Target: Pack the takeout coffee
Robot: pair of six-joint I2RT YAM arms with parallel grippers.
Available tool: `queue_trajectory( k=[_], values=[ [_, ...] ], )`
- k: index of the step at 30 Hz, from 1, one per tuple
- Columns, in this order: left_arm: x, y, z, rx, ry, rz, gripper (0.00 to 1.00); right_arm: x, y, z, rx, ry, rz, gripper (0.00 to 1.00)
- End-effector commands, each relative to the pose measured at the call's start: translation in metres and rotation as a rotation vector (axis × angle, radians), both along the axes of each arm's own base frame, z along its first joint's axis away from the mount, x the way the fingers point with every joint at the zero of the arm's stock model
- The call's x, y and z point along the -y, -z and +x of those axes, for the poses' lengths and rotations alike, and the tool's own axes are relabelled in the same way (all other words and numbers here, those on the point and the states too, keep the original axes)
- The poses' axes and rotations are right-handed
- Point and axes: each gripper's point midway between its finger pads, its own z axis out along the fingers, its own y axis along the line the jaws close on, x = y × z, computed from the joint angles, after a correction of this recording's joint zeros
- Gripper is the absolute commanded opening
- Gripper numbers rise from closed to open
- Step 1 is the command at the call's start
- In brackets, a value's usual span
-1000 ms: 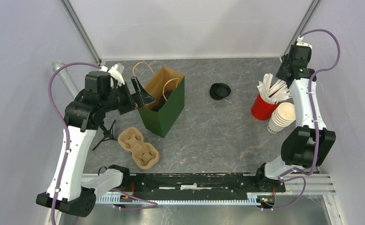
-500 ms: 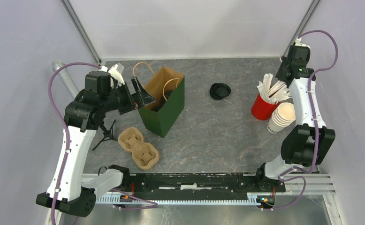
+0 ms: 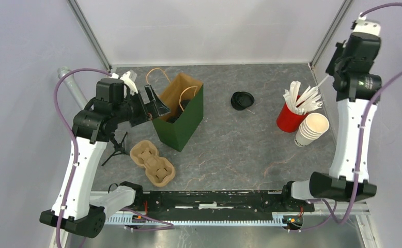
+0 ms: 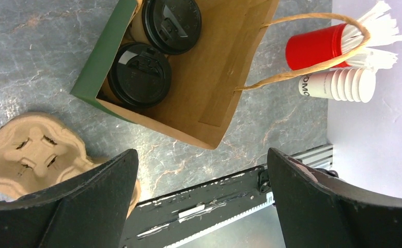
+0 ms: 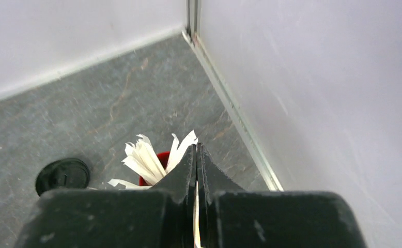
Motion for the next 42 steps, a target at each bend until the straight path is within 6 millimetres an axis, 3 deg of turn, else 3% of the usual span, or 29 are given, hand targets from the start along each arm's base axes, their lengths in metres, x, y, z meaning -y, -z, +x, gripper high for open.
queue_trajectory(
  k=[1,7,10,12,16,19,23,26,29,32,37,42],
  values=[
    [-0.005,0.0,-0.003,0.007,-0.002,0.051,1.0,-0.005,-0.081,-0.044,0.182,-0.008,-0.081,0.0],
    [0.003,-0.003,-0.004,0.019,0.038,0.023,1.0,-0.051,-0.154,-0.058,0.502,-0.202,0.006,0.0],
    [0.007,-0.013,-0.003,0.046,0.062,0.007,1.0,-0.083,-0.179,-0.05,0.63,-0.357,0.103,0.0],
    [0.008,-0.021,-0.002,0.077,0.069,0.005,1.0,-0.103,-0.187,-0.042,0.685,-0.432,0.216,0.0],
    [0.008,-0.028,-0.002,0.108,0.068,-0.003,1.0,-0.147,-0.185,-0.021,0.707,-0.548,0.314,0.0],
    [0.005,-0.031,-0.003,0.125,0.064,0.012,1.0,-0.202,-0.185,-0.002,0.674,-0.672,0.347,0.0],
    [0.0,-0.037,-0.008,0.158,0.063,0.03,1.0,-0.27,-0.2,0.011,0.692,-0.837,0.416,0.0],
    [-0.004,-0.04,-0.011,0.169,0.058,0.051,1.0,-0.305,-0.209,0.011,0.714,-0.918,0.467,0.0],
    [-0.009,-0.041,-0.013,0.171,0.05,0.072,1.0,-0.331,-0.199,0.009,0.67,-0.989,0.533,0.0],
    [-0.01,-0.044,-0.014,0.181,0.049,0.08,1.0,-0.352,-0.175,0.0,0.584,-1.072,0.595,0.0],
    [-0.016,-0.046,-0.014,0.19,0.038,0.11,1.0,-0.367,-0.153,-0.009,0.502,-1.144,0.622,0.0],
    [-0.015,-0.043,-0.013,0.179,0.042,0.108,1.0,-0.391,-0.135,-0.005,0.447,-1.214,0.689,0.0]
  ],
)
